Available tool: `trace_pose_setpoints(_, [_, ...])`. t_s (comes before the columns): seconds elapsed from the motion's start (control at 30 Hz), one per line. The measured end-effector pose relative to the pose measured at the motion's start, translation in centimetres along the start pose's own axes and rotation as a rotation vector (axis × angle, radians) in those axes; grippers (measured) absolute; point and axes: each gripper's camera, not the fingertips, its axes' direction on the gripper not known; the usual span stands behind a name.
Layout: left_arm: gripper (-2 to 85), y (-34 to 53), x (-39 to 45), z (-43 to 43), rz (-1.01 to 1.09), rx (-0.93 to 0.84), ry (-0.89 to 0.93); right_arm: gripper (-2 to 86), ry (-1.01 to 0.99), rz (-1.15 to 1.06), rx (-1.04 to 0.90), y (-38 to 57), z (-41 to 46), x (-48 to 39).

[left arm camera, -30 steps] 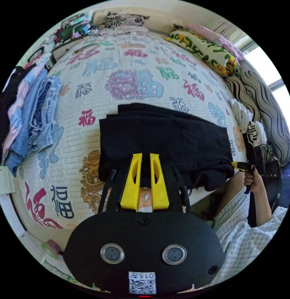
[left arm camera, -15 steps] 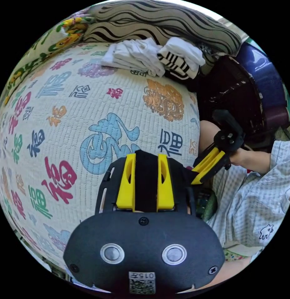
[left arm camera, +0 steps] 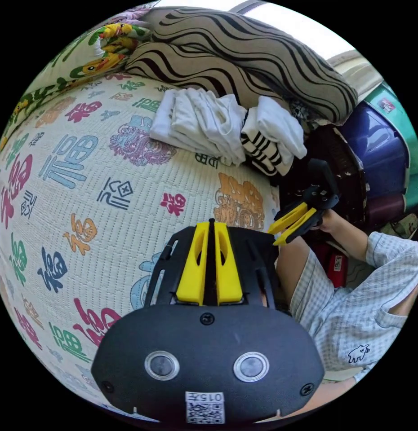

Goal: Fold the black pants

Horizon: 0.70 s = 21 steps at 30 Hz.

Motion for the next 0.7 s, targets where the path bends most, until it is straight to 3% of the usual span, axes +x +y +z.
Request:
trace_pose_setpoints(0.2, [0.9, 2.6, -3.4, -0.8, -0.084, 0.072, 0.123, 4.6, -0.037, 0.008, 0.010, 0.7, 3.0, -0.7])
trace_pose_setpoints(0.37, [0.9, 7.6, -3.7, -6.9, -0.011, 0.182, 0.184, 1.6, 0.009, -0.125, 0.116, 3.4, 0.3, -7.4])
trace_pose_setpoints(0.57, [0.6, 21.9, -4.5, -17.1, -0.029, 0.411, 0.212, 0.8, 0.024, -0.476, 0.132, 6.1, 2.4, -23.0])
trace_pose_setpoints(0.7, [0.3, 33.4, -7.7, -19.4, -0.237, 0.524, 0.208, 0.8, -0.041, -0.581, 0.027, 4.9, 11.4, -30.4])
